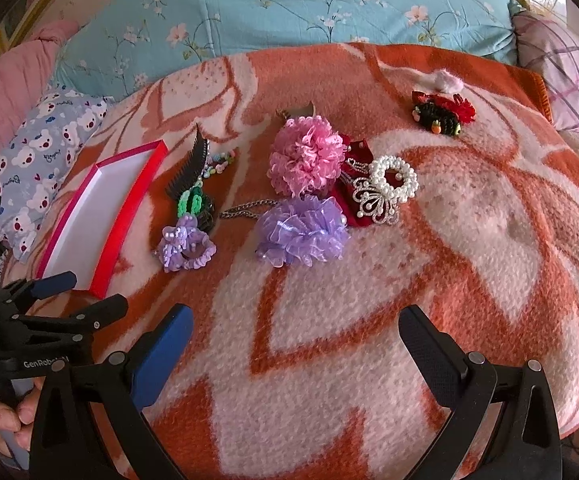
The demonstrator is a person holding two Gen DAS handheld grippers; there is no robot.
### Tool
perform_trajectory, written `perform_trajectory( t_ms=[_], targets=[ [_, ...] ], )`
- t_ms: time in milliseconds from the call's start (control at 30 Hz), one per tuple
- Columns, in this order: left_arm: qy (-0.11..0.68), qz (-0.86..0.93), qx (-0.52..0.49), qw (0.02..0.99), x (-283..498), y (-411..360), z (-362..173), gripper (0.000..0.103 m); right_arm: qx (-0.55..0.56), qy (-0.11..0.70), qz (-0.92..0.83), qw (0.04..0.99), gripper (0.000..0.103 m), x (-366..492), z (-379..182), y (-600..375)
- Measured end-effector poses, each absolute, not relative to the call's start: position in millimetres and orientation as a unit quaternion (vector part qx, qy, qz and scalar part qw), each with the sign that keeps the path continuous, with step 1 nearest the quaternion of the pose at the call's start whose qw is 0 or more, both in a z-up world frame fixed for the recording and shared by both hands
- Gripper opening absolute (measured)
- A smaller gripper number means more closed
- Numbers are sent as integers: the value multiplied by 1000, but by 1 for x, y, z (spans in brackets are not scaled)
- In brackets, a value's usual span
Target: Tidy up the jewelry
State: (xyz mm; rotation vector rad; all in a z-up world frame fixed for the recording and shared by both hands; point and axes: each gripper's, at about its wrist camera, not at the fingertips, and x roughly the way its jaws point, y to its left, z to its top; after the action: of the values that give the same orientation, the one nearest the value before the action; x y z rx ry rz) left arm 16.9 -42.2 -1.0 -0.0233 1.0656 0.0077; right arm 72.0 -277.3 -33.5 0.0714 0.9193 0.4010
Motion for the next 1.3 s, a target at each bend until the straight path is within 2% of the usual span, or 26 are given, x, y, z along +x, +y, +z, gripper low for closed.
perform_trajectory(
  t_ms=[667, 967, 1067, 1167, 1300],
  targets=[
    [514, -12, -17, 857, 40, -40, -15, 102, 65, 426, 192, 882, 101, 83, -33, -285],
    [509, -34, -31, 859, 58, -38, -22, 102, 75, 419, 196, 884, 93, 97, -32, -281],
    [509, -46, -40, 858, 67, -40, -24, 94, 75, 420, 195, 883, 90, 103, -35, -279],
    [510, -58, -45, 857, 76, -42, -28, 91, 70, 422, 196, 882, 87, 110, -37, -276],
    [523, -70, -62, 847, 89, -41, -40, 80, 67, 428, 194, 880, 84, 119, -44, -272]
  ],
)
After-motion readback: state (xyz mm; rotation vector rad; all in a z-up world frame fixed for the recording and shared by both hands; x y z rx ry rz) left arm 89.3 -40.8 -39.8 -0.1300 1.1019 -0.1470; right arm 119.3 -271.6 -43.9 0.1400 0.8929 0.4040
